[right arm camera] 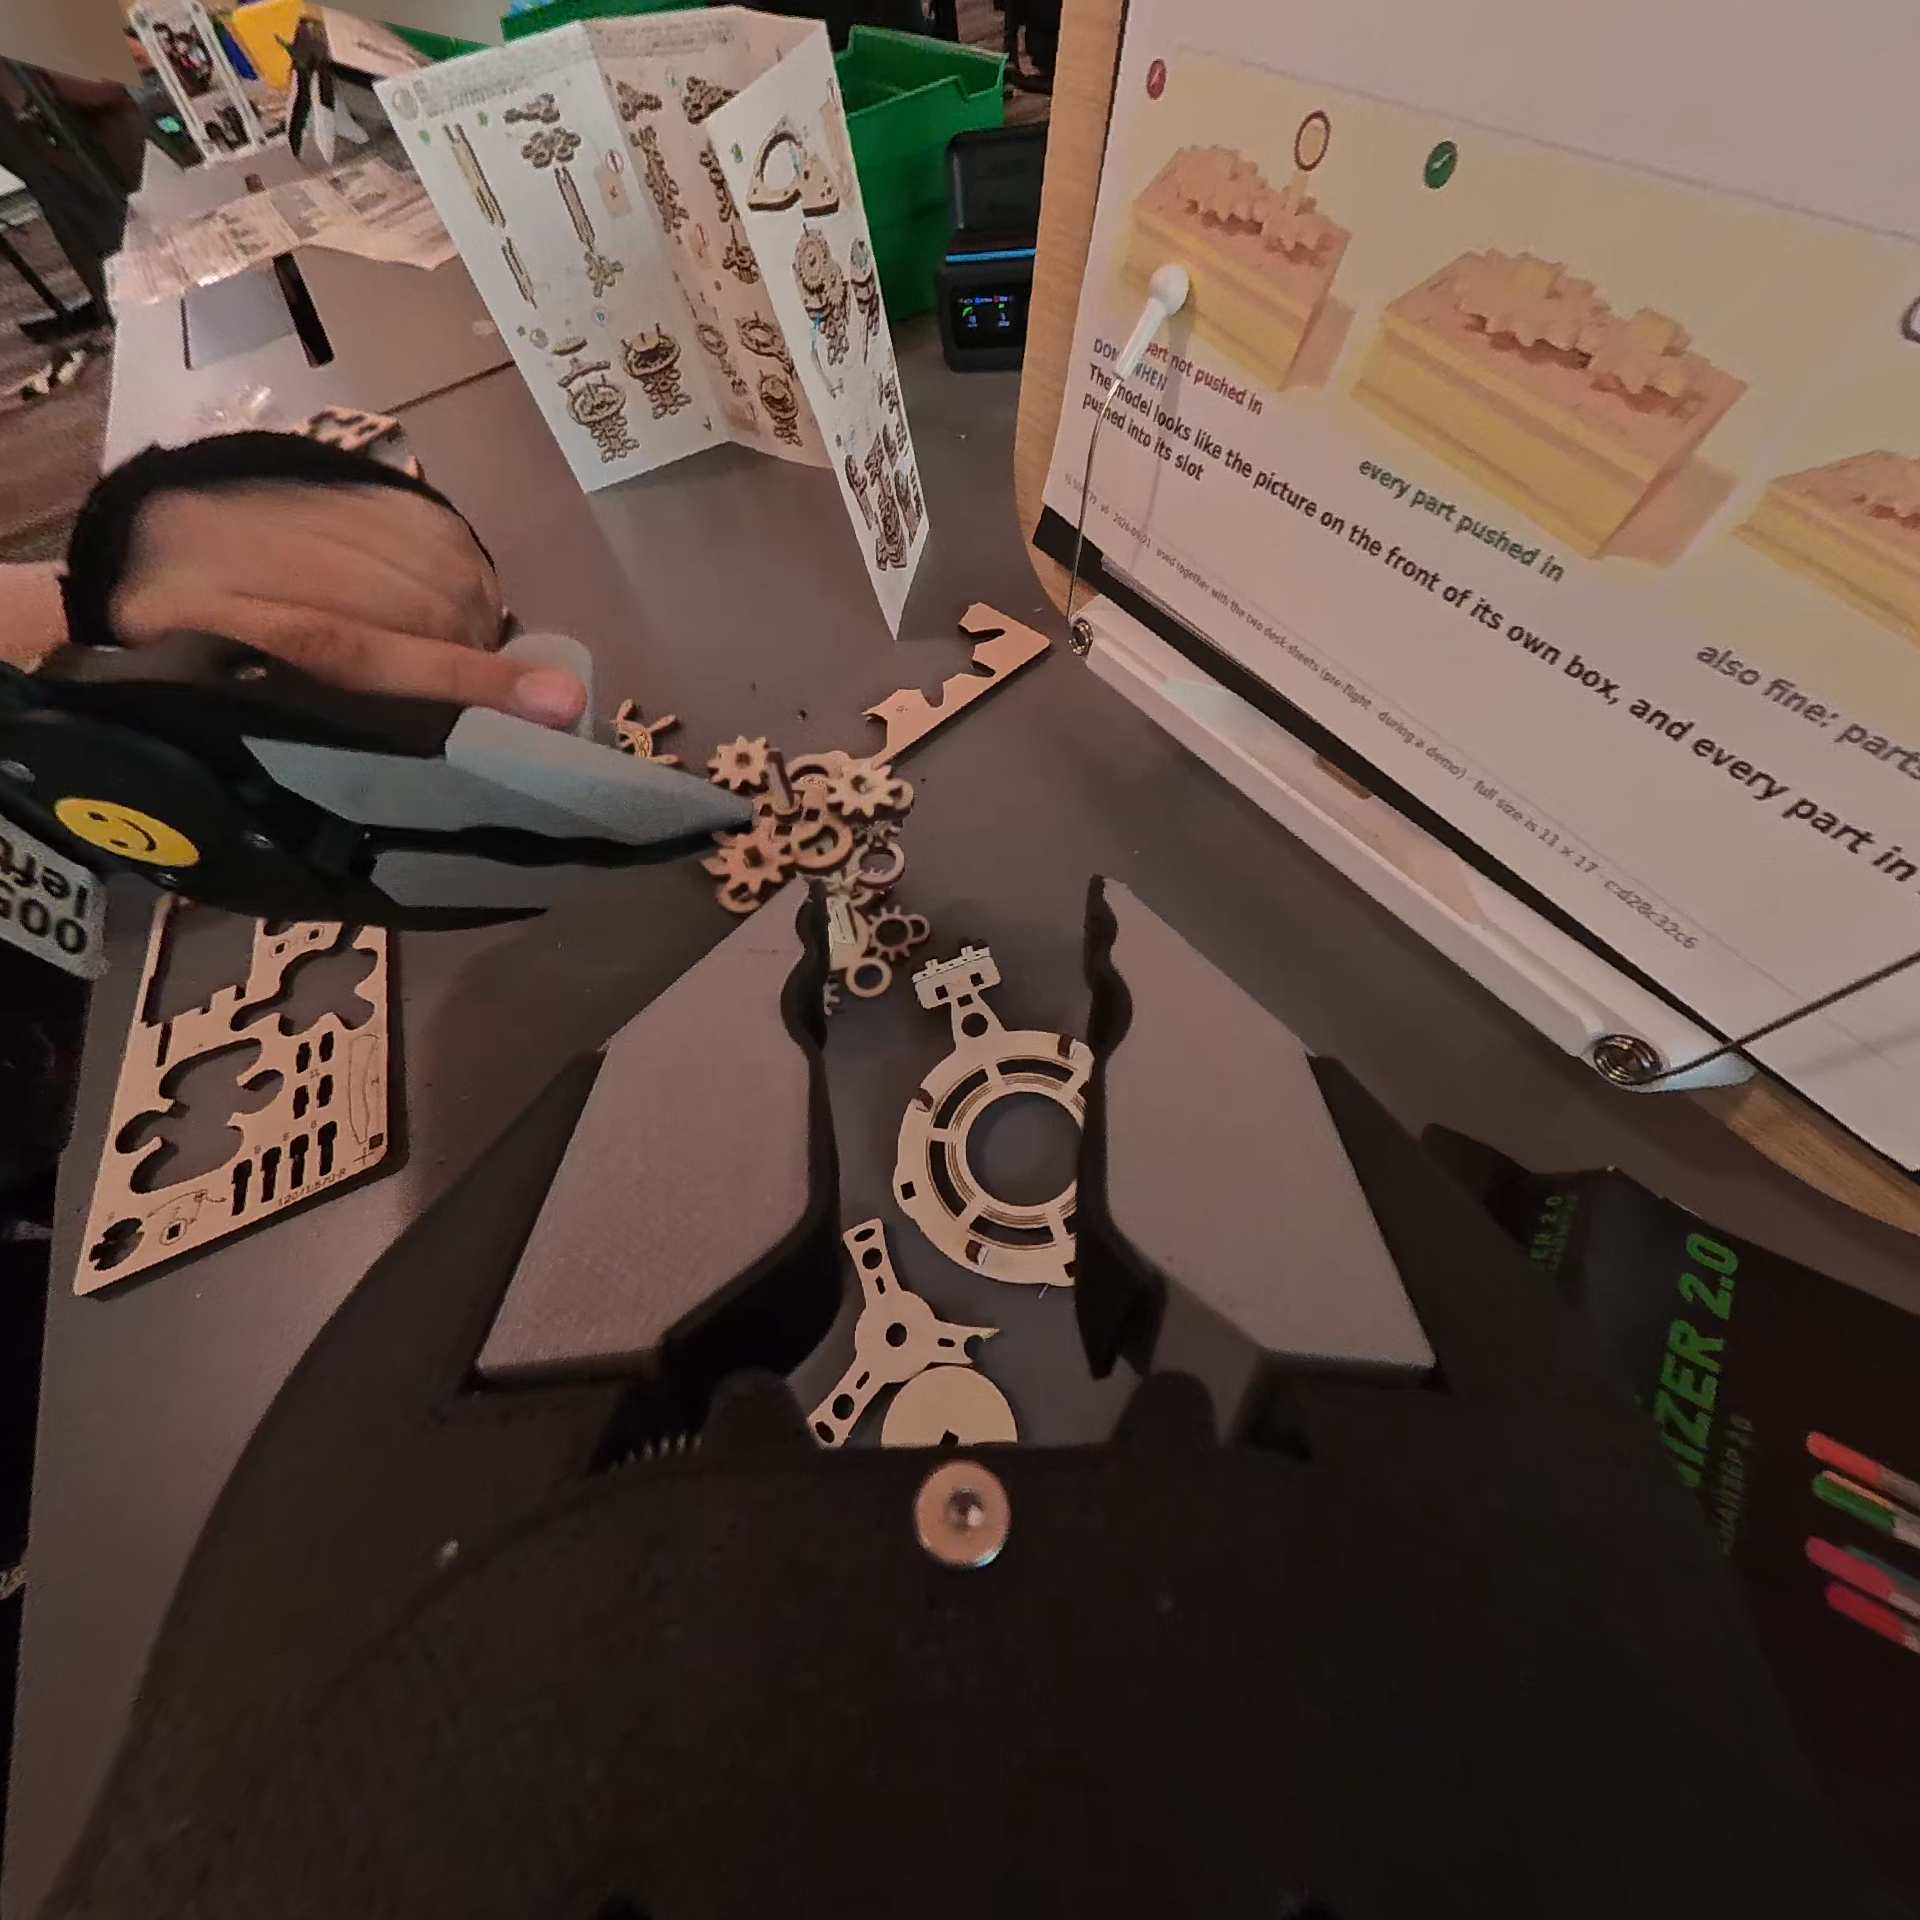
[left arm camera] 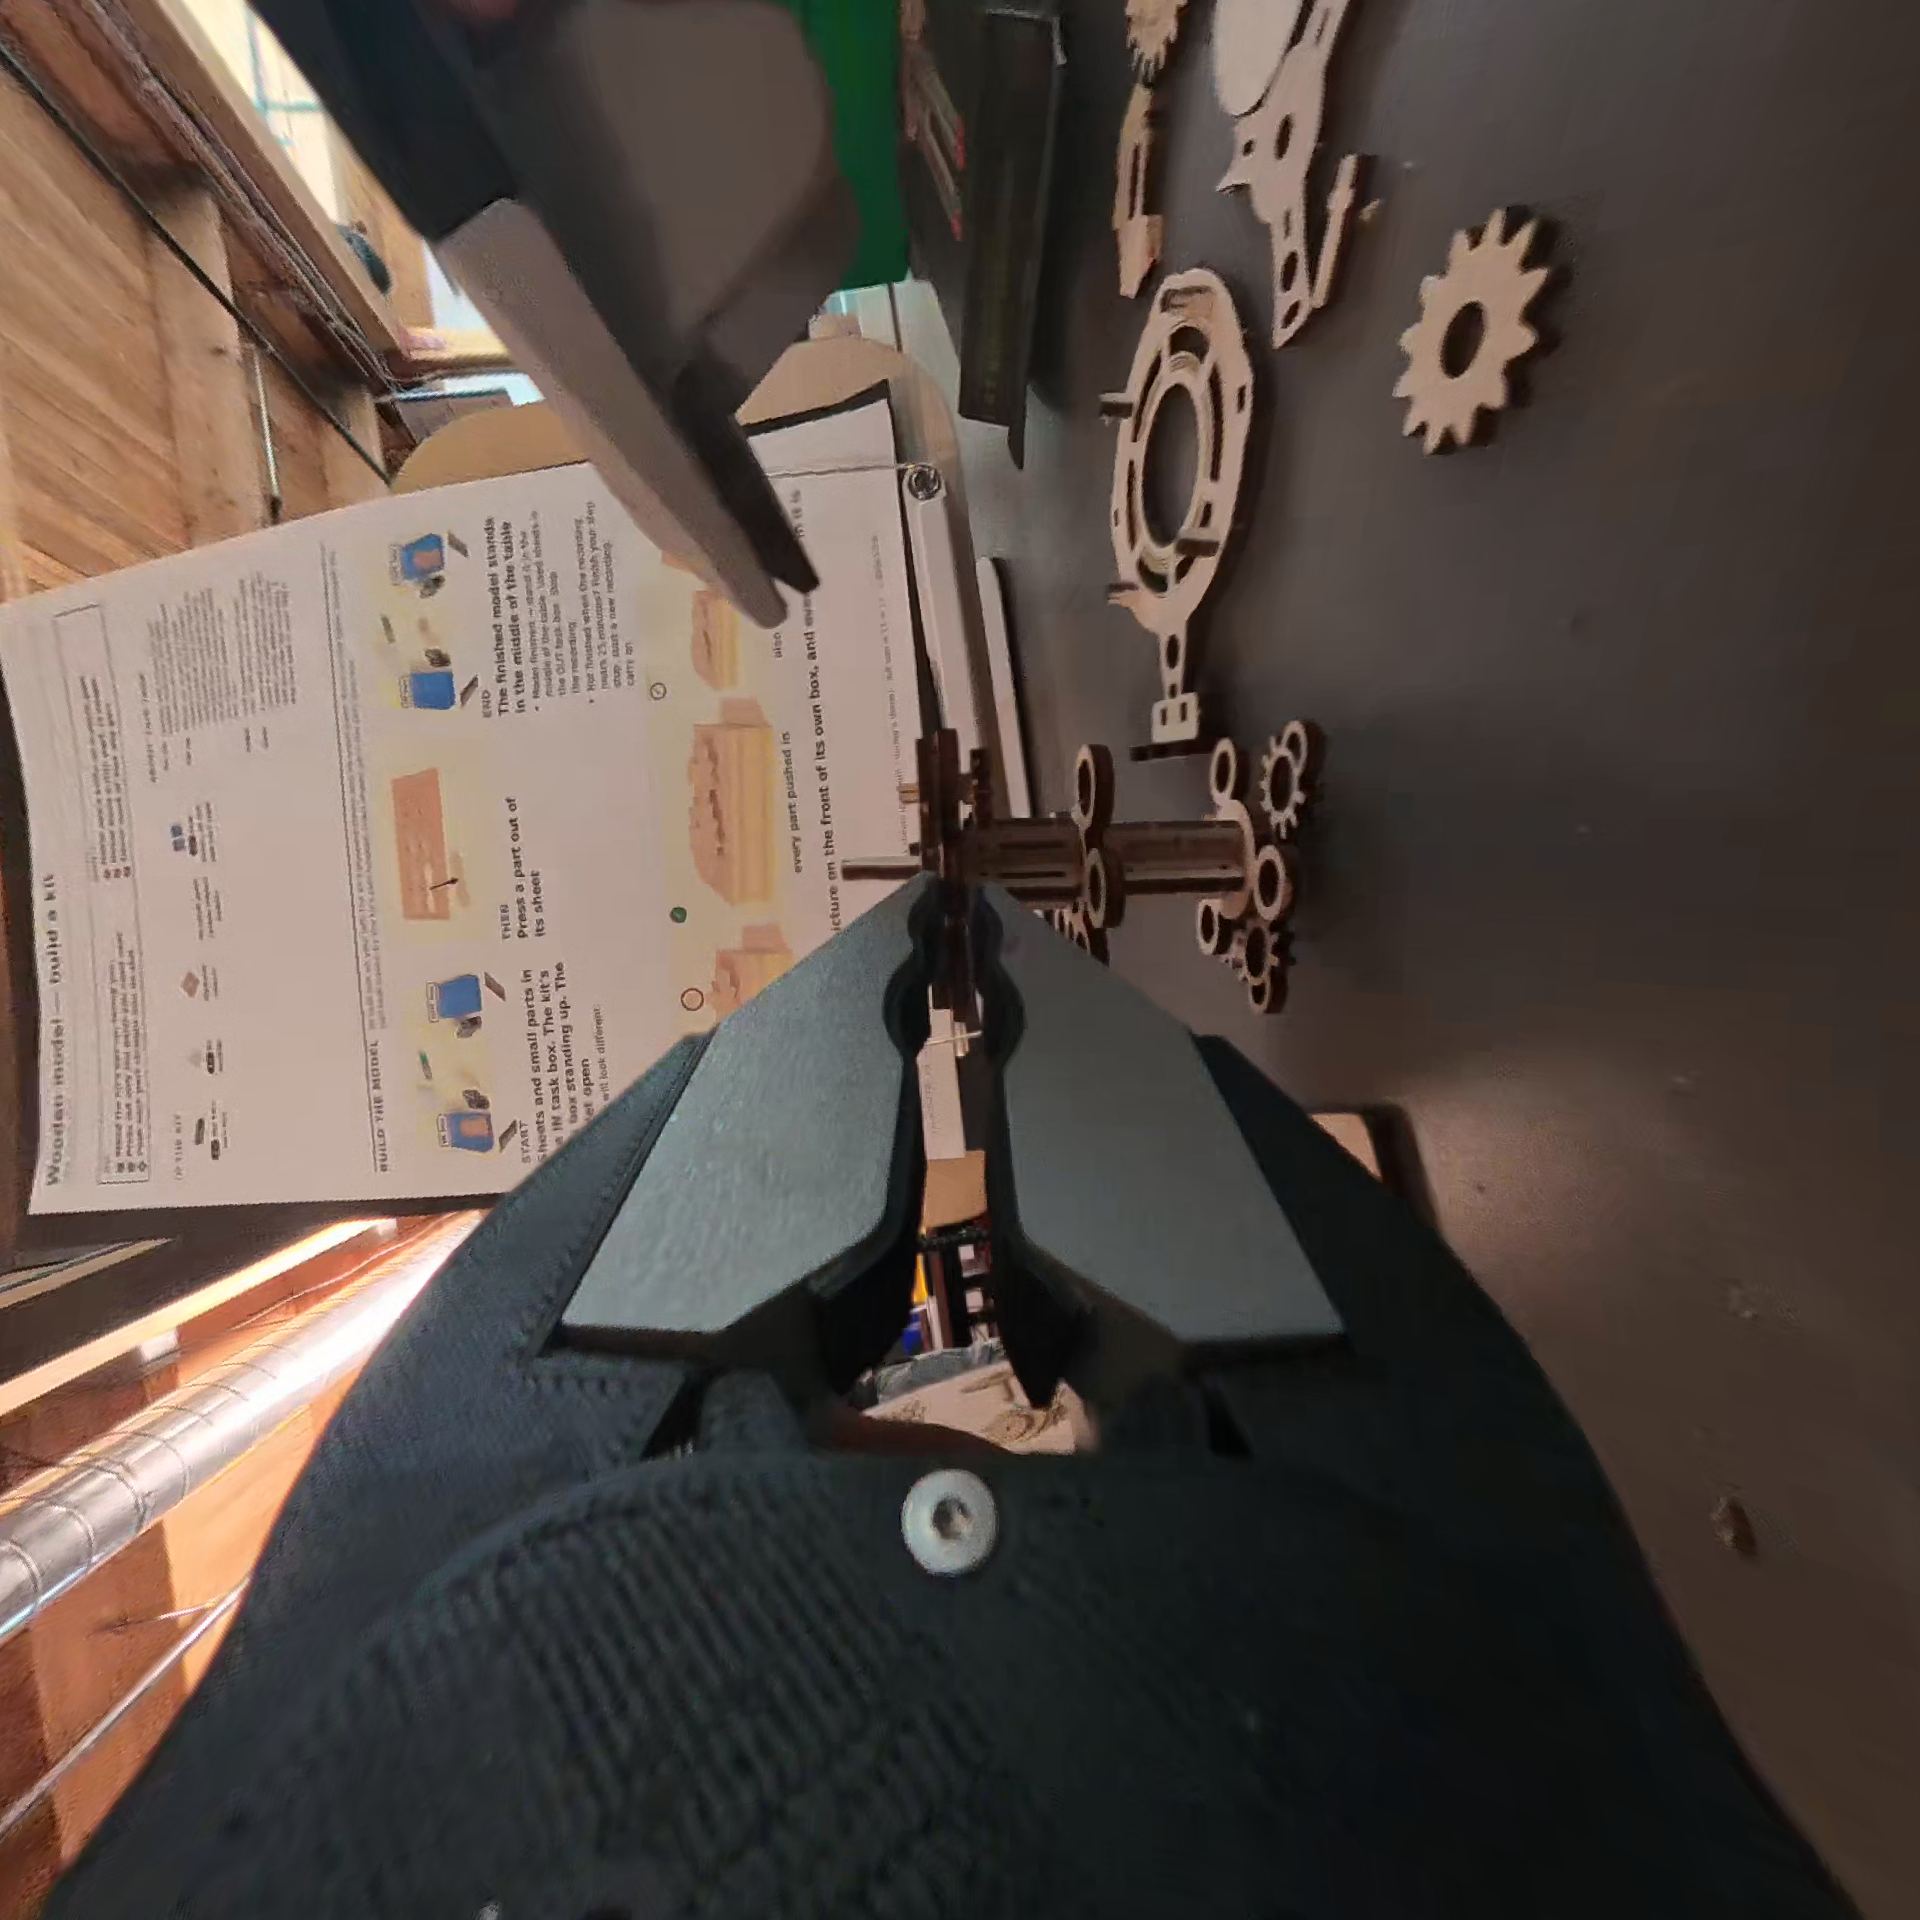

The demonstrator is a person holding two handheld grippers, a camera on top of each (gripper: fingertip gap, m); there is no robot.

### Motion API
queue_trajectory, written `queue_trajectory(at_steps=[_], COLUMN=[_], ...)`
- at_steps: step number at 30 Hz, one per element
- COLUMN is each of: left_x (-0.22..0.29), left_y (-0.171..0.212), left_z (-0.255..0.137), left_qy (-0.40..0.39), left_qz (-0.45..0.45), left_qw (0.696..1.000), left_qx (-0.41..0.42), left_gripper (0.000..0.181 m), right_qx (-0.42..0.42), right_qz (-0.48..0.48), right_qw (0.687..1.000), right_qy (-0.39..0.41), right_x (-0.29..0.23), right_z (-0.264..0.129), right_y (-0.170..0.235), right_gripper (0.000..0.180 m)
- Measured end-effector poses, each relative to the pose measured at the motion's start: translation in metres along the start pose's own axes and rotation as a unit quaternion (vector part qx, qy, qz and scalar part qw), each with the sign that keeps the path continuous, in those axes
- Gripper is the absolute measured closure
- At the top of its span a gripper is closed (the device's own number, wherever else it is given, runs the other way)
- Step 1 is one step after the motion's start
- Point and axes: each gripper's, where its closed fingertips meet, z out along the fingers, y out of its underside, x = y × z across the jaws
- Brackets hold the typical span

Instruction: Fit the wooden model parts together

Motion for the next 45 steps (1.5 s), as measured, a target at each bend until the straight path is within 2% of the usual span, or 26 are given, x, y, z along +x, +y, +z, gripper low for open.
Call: queue_trajectory(at_steps=[1,5,8,12,16,20,24,27,29,33,34,36,37,39,41,45], left_x=[0.002,0.005,0.005,-0.007,-0.044,-0.097,-0.155,-0.179,-0.162,-0.071,-0.049,-0.016,-0.002,0.008,0.009,0.025], left_y=[-0.001,0.001,0.001,0.001,0.007,0.025,0.032,0.024,0.02,0.034,0.04,0.054,0.062,0.068,0.08,0.08], left_z=[0.001,0.0,-0.003,-0.011,-0.022,-0.034,-0.053,-0.069,-0.066,-0.038,-0.033,-0.026,-0.024,-0.023,-0.018,-0.014], left_qy=[0.001,0.004,0.01,0.042,0.051,0.033,0.022,0.065,0.12,0.184,0.191,0.181,0.18,0.201,0.167,0.178], left_qz=[-0.006,-0.031,-0.054,-0.145,-0.268,-0.409,-0.546,-0.63,-0.652,-0.616,-0.616,-0.642,-0.664,-0.664,-0.662,-0.632], left_qw=[1.0,1.0,0.998,0.988,0.961,0.909,0.825,0.742,0.715,0.757,0.759,0.741,0.724,0.72,0.731,0.754], left_qx=[0.001,0.003,0.008,0.022,0.044,0.066,0.141,0.221,0.221,0.116,0.094,0.073,0.051,0.024,0.011,-0.022], left_gripper=[0.18,0.179,0.161,0.14,0.137,0.136,0.136,0.137,0.139,0.135,0.135,0.141,0.151,0.148,0.157,0.154], right_qx=[0.003,0.01,0.011,0.01,0.015,0.05,0.121,0.162,0.175,0.167,0.16,0.145,0.136,0.11,0.088,0.046], right_qz=[0.003,0.011,0.013,0.014,0.01,0.003,-0.016,-0.02,-0.02,-0.012,-0.009,-0.009,-0.008,0.001,0.004,0.014], right_qw=[1.0,1.0,1.0,1.0,1.0,0.999,0.992,0.986,0.984,0.985,0.987,0.989,0.99,0.992,0.992,0.993], right_qy=[0.001,0.003,0.002,0.002,0.007,0.012,0.026,0.034,0.032,0.027,0.029,0.038,0.046,0.069,0.087,0.11], right_x=[0.001,0.005,0.006,0.007,0.009,0.01,0.011,0.013,0.014,0.017,0.019,0.023,0.026,0.035,0.041,0.05], right_z=[-0.001,-0.003,-0.004,-0.004,-0.004,-0.01,-0.023,-0.034,-0.038,-0.035,-0.033,-0.028,-0.025,-0.019,-0.012,-0.001], right_y=[0.0,-0.002,-0.002,-0.001,-0.002,-0.013,-0.035,-0.045,-0.048,-0.043,-0.04,-0.034,-0.03,-0.021,-0.011,0.005], right_gripper=[0.133,0.133,0.133,0.133,0.131,0.124,0.108,0.101,0.101,0.101,0.101,0.104,0.106,0.111,0.111,0.114])
